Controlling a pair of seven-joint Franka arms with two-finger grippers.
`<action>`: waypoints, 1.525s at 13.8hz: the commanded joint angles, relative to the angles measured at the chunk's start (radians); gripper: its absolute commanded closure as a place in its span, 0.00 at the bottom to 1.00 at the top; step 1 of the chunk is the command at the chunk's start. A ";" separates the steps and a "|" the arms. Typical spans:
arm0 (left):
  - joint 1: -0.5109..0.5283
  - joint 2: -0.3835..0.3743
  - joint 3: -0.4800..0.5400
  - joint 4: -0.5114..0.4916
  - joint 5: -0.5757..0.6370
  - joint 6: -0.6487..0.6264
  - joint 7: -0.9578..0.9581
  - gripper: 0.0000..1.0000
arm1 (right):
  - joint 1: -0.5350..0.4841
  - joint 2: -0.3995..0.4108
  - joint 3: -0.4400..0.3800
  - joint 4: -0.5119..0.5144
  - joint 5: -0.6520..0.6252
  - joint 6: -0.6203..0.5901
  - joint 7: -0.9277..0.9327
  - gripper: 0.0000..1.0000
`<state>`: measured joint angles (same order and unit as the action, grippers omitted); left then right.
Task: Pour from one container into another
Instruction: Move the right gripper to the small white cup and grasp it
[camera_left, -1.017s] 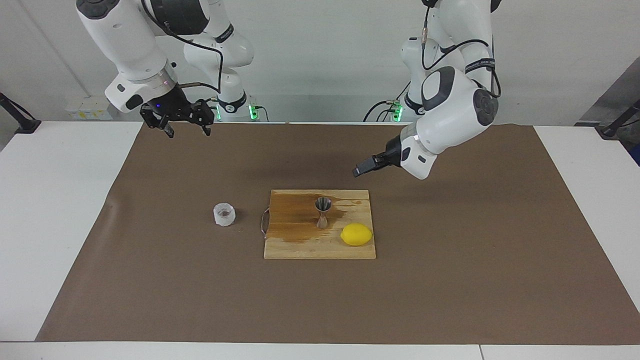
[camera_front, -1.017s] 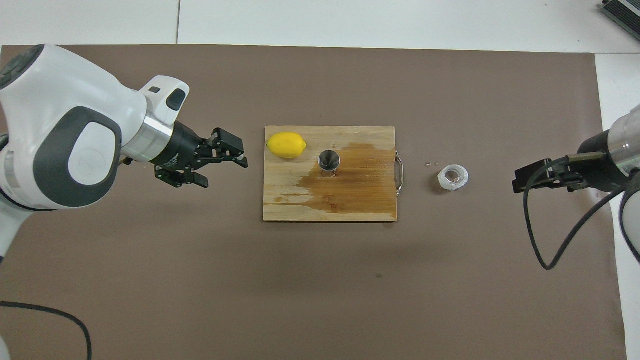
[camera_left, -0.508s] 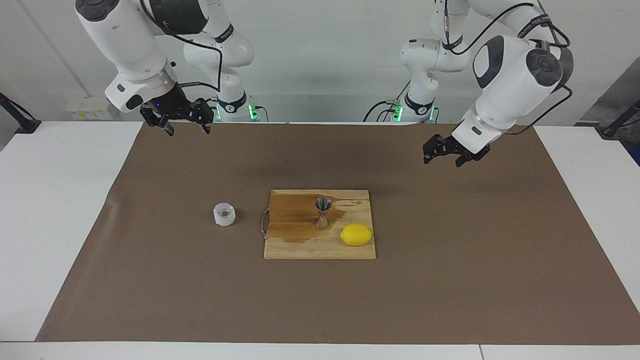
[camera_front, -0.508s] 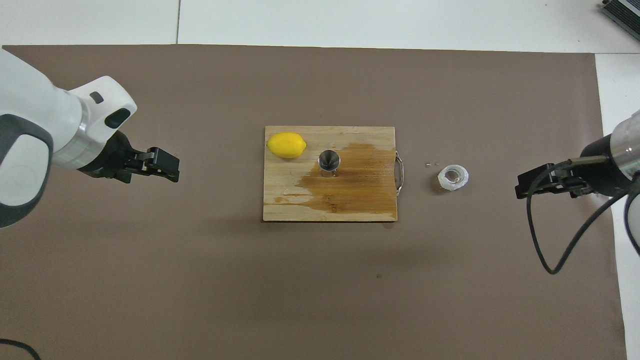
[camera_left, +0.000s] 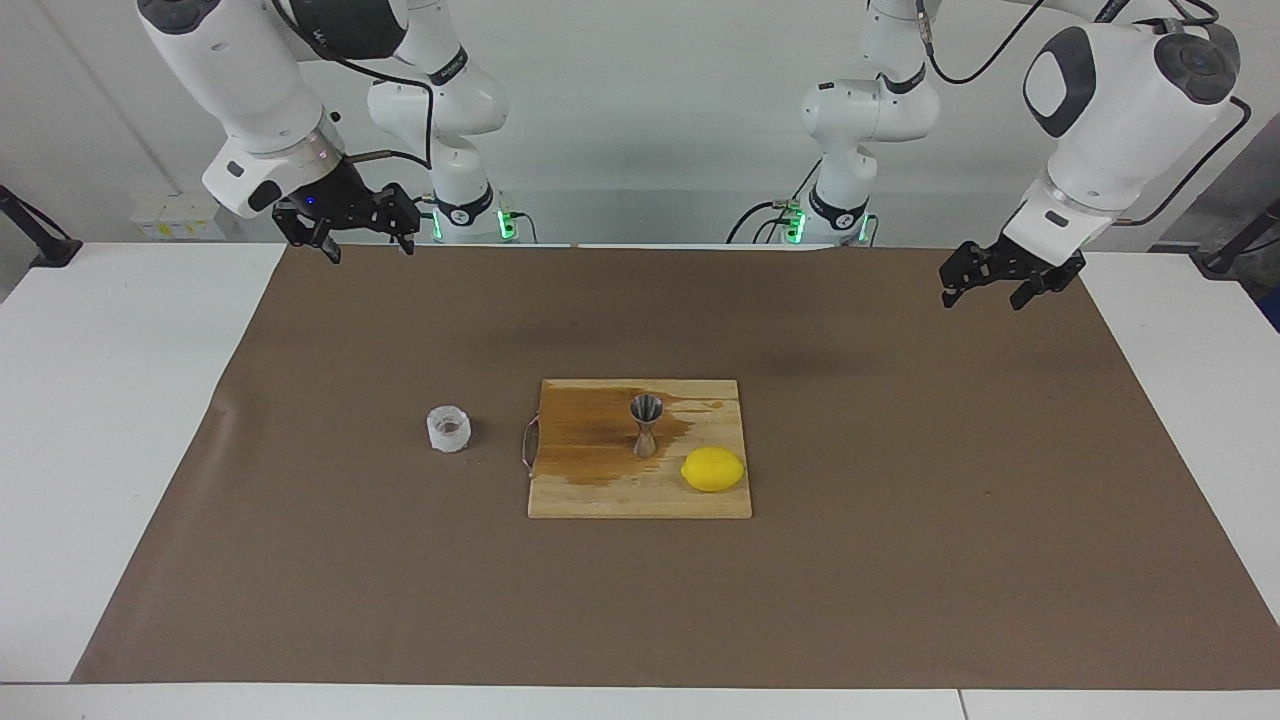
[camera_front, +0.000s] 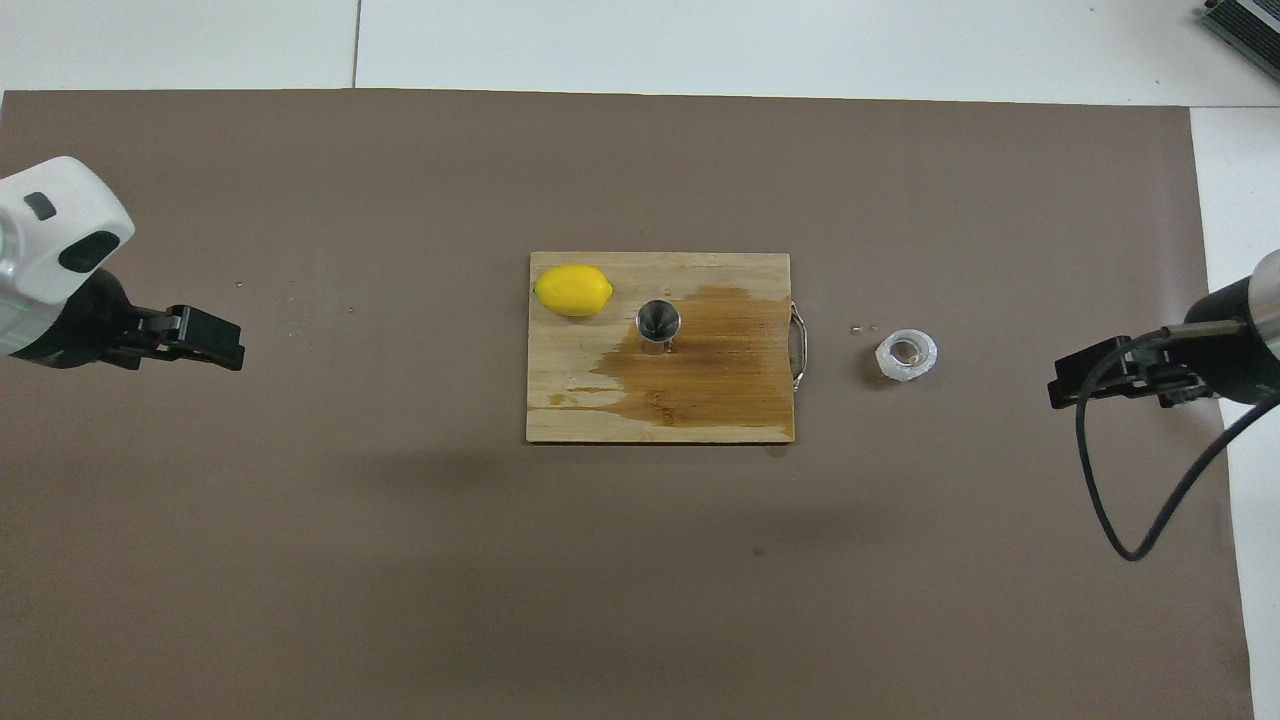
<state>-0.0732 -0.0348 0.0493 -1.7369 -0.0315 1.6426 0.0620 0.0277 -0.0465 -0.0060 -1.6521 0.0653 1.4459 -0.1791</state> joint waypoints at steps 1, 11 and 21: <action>0.056 -0.030 -0.008 0.016 0.019 0.022 0.077 0.00 | -0.057 -0.047 0.006 -0.089 0.016 0.075 -0.307 0.00; 0.096 0.024 -0.011 0.223 0.018 -0.126 0.107 0.00 | -0.255 0.184 0.006 -0.255 0.342 0.385 -1.535 0.00; 0.082 0.001 -0.011 0.174 0.016 -0.127 0.096 0.00 | -0.259 0.451 0.008 -0.282 0.810 0.436 -1.979 0.00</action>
<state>0.0177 -0.0272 0.0325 -1.5570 -0.0222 1.5294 0.1594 -0.2252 0.4107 -0.0098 -1.9332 0.8388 1.8773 -2.1306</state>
